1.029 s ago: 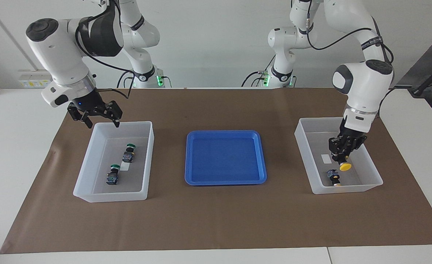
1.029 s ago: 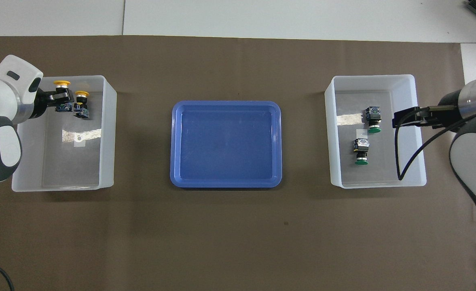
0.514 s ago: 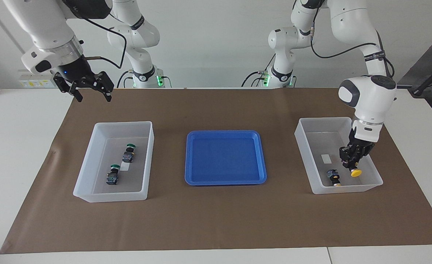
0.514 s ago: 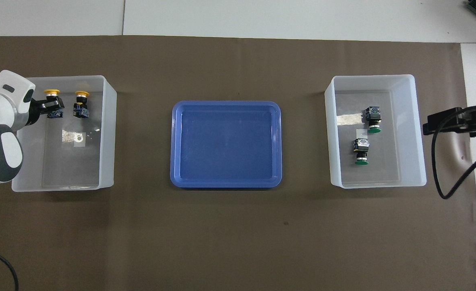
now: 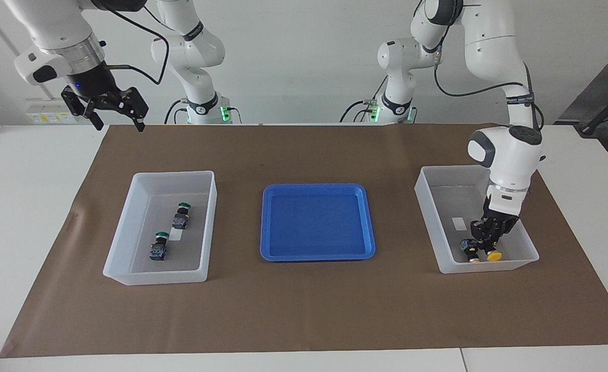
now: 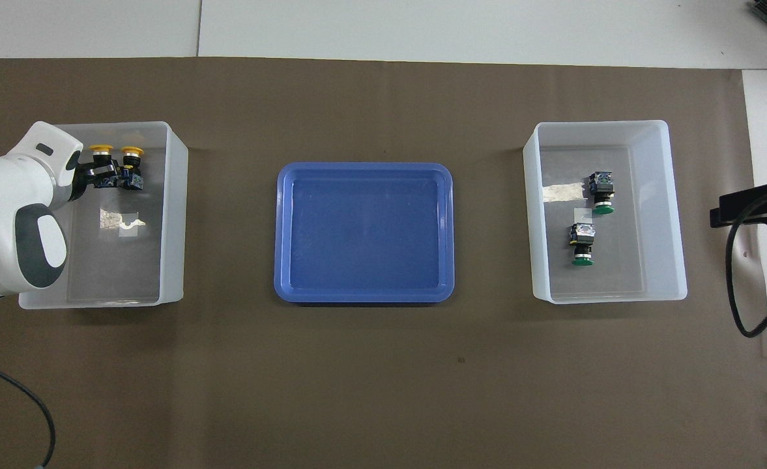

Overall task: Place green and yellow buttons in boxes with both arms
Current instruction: 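Lower the yellow button into the box and open the left gripper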

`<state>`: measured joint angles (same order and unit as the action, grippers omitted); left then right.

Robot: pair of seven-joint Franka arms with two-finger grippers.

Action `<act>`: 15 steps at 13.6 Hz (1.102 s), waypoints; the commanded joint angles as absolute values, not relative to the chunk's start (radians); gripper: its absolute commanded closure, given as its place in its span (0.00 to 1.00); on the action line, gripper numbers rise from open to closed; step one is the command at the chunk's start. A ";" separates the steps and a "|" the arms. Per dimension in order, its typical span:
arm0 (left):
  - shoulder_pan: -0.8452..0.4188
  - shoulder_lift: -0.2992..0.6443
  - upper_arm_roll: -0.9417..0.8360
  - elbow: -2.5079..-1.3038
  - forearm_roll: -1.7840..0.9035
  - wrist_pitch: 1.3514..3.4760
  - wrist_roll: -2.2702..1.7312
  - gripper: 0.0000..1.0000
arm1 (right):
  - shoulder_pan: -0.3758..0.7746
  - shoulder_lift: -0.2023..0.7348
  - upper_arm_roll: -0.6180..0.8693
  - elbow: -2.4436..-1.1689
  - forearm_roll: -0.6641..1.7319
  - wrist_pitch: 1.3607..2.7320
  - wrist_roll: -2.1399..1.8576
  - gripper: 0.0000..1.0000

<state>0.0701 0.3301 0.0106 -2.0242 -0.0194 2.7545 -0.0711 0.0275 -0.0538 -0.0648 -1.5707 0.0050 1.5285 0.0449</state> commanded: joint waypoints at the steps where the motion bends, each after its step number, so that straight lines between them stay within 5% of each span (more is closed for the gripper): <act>1: 0.069 0.331 0.012 -2.023 -0.018 2.775 -0.043 0.60 | 0.023 -0.063 -0.048 -1.580 -0.012 1.536 0.048 0.00; 3: 0.071 0.334 0.012 -2.023 -0.018 2.777 -0.043 0.44 | 0.025 -0.063 -0.044 -1.582 -0.012 1.534 0.049 0.00; 7: 0.071 0.334 0.012 -2.017 -0.018 2.777 -0.043 0.36 | 0.023 -0.063 -0.044 -1.580 -0.011 1.532 0.046 0.00; 8: 0.071 0.334 0.012 -2.011 -0.018 2.777 -0.041 0.29 | 0.023 -0.063 -0.044 -1.578 -0.011 1.537 0.046 0.00; 10: 0.064 0.330 0.012 -1.999 -0.017 2.767 -0.026 0.00 | 0.025 -0.064 -0.043 -1.585 -0.006 1.552 0.046 0.00; 15: 0.025 0.171 0.008 -2.000 -0.017 2.499 0.093 0.00 | 0.081 -0.063 -0.067 -1.583 -0.005 1.551 0.049 0.00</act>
